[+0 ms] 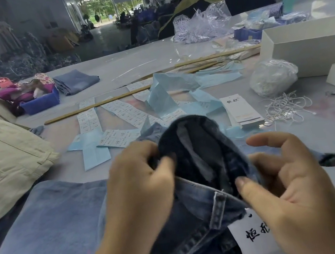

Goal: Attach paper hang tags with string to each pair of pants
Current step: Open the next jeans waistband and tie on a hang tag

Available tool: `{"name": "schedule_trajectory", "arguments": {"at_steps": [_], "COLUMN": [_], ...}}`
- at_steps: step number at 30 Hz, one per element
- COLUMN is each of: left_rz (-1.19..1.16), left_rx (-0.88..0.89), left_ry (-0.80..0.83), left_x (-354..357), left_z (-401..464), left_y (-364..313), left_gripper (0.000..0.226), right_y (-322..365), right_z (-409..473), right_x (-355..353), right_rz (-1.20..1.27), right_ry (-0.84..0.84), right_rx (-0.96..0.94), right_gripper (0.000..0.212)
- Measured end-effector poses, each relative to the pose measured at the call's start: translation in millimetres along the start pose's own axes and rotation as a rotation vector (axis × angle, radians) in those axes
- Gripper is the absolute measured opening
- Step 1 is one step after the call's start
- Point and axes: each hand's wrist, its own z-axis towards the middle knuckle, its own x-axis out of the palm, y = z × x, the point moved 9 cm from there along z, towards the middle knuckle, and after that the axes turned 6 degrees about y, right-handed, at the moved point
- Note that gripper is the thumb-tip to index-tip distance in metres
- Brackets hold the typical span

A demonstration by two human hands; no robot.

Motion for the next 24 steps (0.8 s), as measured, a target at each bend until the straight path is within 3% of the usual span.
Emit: {"name": "schedule_trajectory", "arguments": {"at_steps": [5, 9, 12, 14, 18, 20, 22, 24], "left_rz": [0.027, 0.058, -0.100, -0.139, -0.114, -0.208, -0.339, -0.438], "left_rx": [0.019, 0.031, 0.011, -0.009, -0.001, -0.064, -0.123, -0.124], "left_ry": [-0.075, 0.007, 0.007, 0.003, 0.156, 0.199, 0.265, 0.308], "left_x": [-6, 16, 13, 6, 12, 17, 24, 28], "left_z": [18, 17, 7, -6, -28, -29, -28, -28], "left_y": [2, 0, 8, 15, 18, 28, 35, 33], "left_gripper": [0.016, 0.018, 0.020, 0.035, 0.058, 0.063, 0.066, 0.066], "right_y": [-11, -26, -29, -29, -30, -21, -1, 15], "right_z": [-4, 2, 6, 9, 13, 16, 22, 27], "right_x": [27, 34, 28, 24, 23, 24, 28, 35], "right_rz": [-0.336, -0.366, -0.322, -0.324, -0.393, -0.529, -0.728, -0.780], "right_ry": [0.232, 0.352, 0.315, 0.265, 0.196, 0.136, 0.070, 0.042], "right_rx": [0.069, 0.187, 0.215, 0.211, 0.196, 0.122, -0.084, -0.287], "right_gripper": [0.082, 0.097, 0.090, 0.083, 0.079, 0.100, 0.110, 0.079]}}
